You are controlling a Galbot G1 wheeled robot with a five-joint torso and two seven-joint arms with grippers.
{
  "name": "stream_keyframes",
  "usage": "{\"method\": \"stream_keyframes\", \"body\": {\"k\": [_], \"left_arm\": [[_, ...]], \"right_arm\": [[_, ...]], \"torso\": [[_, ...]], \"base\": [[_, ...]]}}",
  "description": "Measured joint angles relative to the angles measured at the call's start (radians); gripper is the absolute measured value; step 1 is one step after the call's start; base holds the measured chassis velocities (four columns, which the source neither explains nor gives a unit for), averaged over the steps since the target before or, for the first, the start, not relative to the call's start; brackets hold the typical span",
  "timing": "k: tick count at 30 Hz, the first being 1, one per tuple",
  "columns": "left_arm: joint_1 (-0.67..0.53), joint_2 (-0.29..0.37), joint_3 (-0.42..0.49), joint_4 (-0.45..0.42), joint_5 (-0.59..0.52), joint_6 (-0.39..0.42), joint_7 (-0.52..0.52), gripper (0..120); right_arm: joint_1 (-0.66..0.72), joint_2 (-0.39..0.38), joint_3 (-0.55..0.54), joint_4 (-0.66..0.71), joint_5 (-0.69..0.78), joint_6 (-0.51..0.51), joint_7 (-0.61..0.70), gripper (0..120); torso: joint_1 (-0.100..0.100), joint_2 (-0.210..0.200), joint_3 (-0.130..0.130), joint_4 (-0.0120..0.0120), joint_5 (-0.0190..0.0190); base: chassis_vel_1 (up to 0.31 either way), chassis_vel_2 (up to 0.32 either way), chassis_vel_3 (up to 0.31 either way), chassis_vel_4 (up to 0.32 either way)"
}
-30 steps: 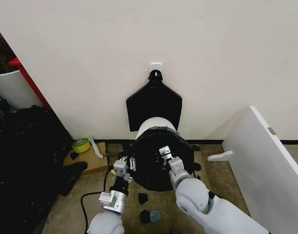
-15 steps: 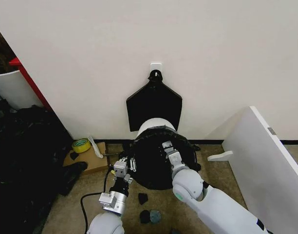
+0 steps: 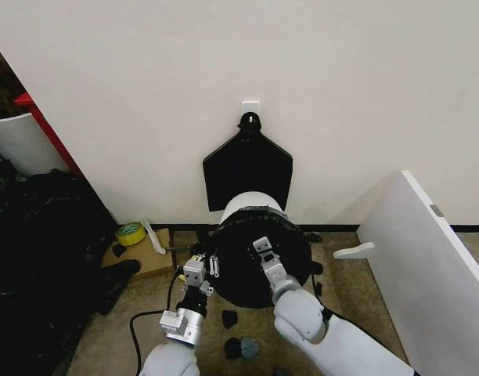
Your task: Place the garbage bag over the trash bin.
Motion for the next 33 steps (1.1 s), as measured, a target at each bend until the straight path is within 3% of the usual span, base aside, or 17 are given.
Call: {"method": "stream_keyframes", "body": {"k": [7,14,17,19,20,28,30,32,33], "left_arm": [[0.004,0.001,-0.001,-0.012,-0.005,0.000,0.000,0],[-0.007,-0.005,-0.009,-0.019,-0.058,0.025,-0.011,0],[-0.030,-0.004,-0.029,-0.029,-0.152,0.114,-0.049,0],[-0.040,-0.006,-0.034,-0.039,-0.205,0.159,-0.068,0],[-0.040,-0.006,-0.034,-0.039,-0.205,0.159,-0.068,0],[-0.078,-0.044,-0.070,-0.110,-0.489,0.372,-0.172,0],[-0.091,-0.057,-0.089,-0.125,-0.588,0.442,-0.217,0],[-0.104,-0.066,-0.134,-0.126,-0.675,0.495,-0.255,0],[-0.104,-0.066,-0.134,-0.126,-0.675,0.495,-0.255,0]], "right_arm": [[-0.009,-0.003,0.003,0.016,0.006,-0.034,0.032,0],[-0.083,-0.036,0.018,0.083,-0.048,0.164,-0.084,0],[-0.184,-0.092,0.093,0.130,-0.149,0.475,-0.340,18],[-0.227,-0.109,0.129,0.147,-0.177,0.582,-0.435,27],[-0.227,-0.109,0.129,0.147,-0.177,0.582,-0.435,27],[-0.346,-0.115,0.262,0.210,-0.191,0.920,-0.739,56],[-0.376,-0.103,0.289,0.227,-0.196,0.982,-0.750,66],[-0.405,-0.086,0.301,0.245,-0.232,0.992,-0.670,74],[-0.405,-0.086,0.301,0.245,-0.232,0.992,-0.670,74]], "torso": [[0.000,0.000,0.000,-0.0001,0.0000],[0.000,0.000,0.000,-0.0002,0.0001],[0.000,0.000,0.000,0.0000,0.0003],[0.000,0.000,0.000,-0.0001,-0.0001],[0.000,0.000,0.000,-0.0001,-0.0001],[0.000,0.000,0.000,-0.0002,0.0001],[0.000,0.000,0.000,-0.0002,0.0000],[0.000,0.000,0.000,-0.0005,-0.0002],[0.000,0.000,0.000,-0.0005,-0.0002]], "base": [[0.000,0.000,0.000,0.000],[0.000,0.000,0.000,0.000],[0.000,0.000,0.000,0.000],[0.000,0.000,0.000,0.000],[0.000,0.000,0.000,0.000],[0.000,0.000,0.000,0.000],[0.000,0.000,0.000,0.000],[0.000,0.000,0.000,0.000],[0.000,0.000,0.000,0.000]]}}
